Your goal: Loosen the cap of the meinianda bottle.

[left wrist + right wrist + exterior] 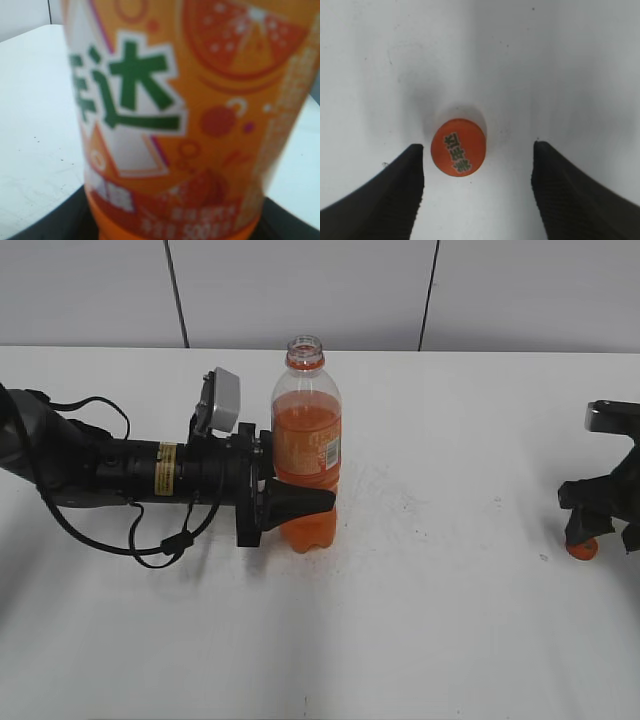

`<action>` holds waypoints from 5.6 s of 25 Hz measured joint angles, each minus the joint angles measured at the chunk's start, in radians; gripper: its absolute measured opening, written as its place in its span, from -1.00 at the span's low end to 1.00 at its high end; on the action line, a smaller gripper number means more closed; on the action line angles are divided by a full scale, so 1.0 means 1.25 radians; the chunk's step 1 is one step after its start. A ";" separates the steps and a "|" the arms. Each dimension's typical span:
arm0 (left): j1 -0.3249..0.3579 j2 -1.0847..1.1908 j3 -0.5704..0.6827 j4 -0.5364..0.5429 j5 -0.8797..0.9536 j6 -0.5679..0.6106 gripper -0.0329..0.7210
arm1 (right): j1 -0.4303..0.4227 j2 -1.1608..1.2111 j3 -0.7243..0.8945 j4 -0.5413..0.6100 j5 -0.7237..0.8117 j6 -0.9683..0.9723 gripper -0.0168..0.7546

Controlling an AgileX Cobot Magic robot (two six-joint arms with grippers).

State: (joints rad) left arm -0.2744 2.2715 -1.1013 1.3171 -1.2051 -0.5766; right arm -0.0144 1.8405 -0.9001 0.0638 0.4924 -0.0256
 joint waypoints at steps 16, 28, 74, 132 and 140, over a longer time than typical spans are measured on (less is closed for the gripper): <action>0.000 0.000 0.000 -0.001 0.000 0.000 0.63 | 0.000 -0.049 -0.023 0.056 0.077 0.003 0.33; 0.003 -0.086 0.000 0.026 -0.001 -0.046 0.65 | 0.000 -0.107 -0.042 0.064 0.096 0.003 0.32; 0.111 -0.597 -0.055 -1.019 1.646 0.294 0.55 | 0.000 -0.340 -0.164 0.054 0.537 -0.025 0.32; 0.148 -1.823 0.426 -1.108 1.794 0.500 0.50 | 0.000 -1.462 0.365 0.036 0.428 -0.190 0.32; 0.148 -1.823 0.426 -1.098 1.792 0.500 0.50 | 0.000 -1.479 0.365 0.016 0.426 -0.190 0.32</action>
State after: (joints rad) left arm -0.0897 -0.0070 -0.5692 -0.0552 1.0352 0.0480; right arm -0.0144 -0.0083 -0.4436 0.0834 1.0244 -0.2637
